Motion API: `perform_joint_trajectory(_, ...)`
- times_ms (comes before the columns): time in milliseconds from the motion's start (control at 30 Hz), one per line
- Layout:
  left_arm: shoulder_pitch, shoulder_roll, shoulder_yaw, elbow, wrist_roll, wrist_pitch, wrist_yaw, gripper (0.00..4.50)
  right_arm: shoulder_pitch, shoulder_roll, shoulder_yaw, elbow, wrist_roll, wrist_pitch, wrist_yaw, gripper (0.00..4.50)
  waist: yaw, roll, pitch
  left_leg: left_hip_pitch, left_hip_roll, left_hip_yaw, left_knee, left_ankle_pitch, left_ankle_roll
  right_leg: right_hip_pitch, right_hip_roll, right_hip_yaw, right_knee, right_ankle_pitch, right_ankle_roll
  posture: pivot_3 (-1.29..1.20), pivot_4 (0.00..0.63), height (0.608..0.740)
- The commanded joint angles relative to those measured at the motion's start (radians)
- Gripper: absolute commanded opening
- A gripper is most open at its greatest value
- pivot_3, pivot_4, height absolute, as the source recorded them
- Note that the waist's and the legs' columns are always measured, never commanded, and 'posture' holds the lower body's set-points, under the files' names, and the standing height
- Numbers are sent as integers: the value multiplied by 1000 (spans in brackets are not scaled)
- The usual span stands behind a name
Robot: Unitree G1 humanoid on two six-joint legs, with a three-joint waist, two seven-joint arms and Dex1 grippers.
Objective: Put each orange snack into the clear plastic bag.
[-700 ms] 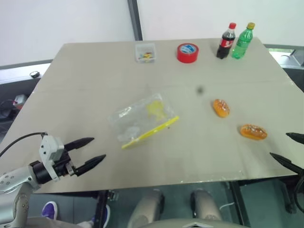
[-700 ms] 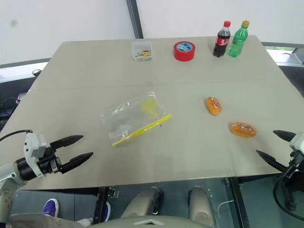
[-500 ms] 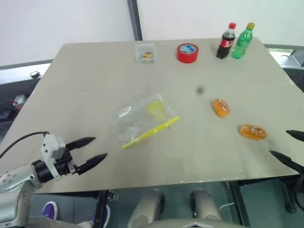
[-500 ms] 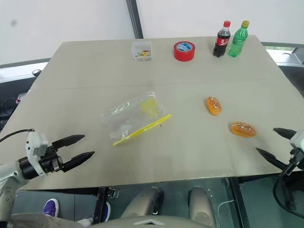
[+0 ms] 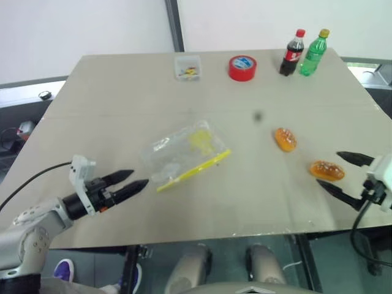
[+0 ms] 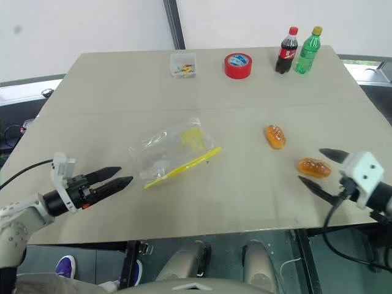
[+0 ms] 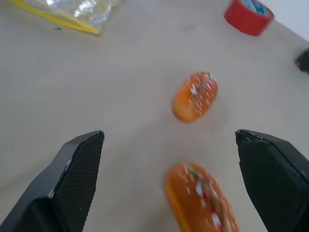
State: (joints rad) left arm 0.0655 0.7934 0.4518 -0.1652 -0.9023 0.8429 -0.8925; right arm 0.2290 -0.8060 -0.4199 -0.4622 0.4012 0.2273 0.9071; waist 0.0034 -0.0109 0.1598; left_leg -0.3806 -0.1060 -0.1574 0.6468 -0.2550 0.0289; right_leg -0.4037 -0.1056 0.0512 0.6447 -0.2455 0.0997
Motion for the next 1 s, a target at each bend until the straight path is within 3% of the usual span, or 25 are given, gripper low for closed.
perform_joint_trajectory(33,-50,15,56,23,-111,172,100,4470,-29,-5,48,-90,19,34,-17,4481,0,0,0,0,0,0,0,0,0,0,0,0,0,0,0,0,150,740)
perform_joint_trajectory(200,-105,5,70,124,-199,368,194,4470,-85,14,149,-148,23,56,-29,4481,-7,0,0,-1,0,0,0,-1,-2,-2,1,1,0,0,0,0,150,740)
perform_joint_trajectory(367,-191,-69,95,238,-303,522,299,4470,-109,38,229,-195,6,70,-56,4481,-7,-1,0,-1,1,0,0,-1,-2,-2,1,0,1,0,0,0,150,740)
perform_joint_trajectory(733,-423,-182,0,516,-201,578,375,4470,-91,58,250,-231,2,84,-104,4481,14,-1,-2,0,0,0,2,1,-6,-2,1,0,2,1,-1,0,150,740)
perform_joint_trajectory(867,-450,-200,66,551,-214,660,450,4470,-63,45,253,-250,-34,71,-107,4481,11,1,-4,0,0,0,2,1,-6,-1,1,1,3,1,-1,0,150,740)
perform_joint_trajectory(1000,-434,-153,151,555,-284,766,521,4470,-38,54,248,-269,-41,68,-119,4481,-3,1,-5,0,1,0,2,1,-7,-2,2,2,4,1,-1,0,150,740)
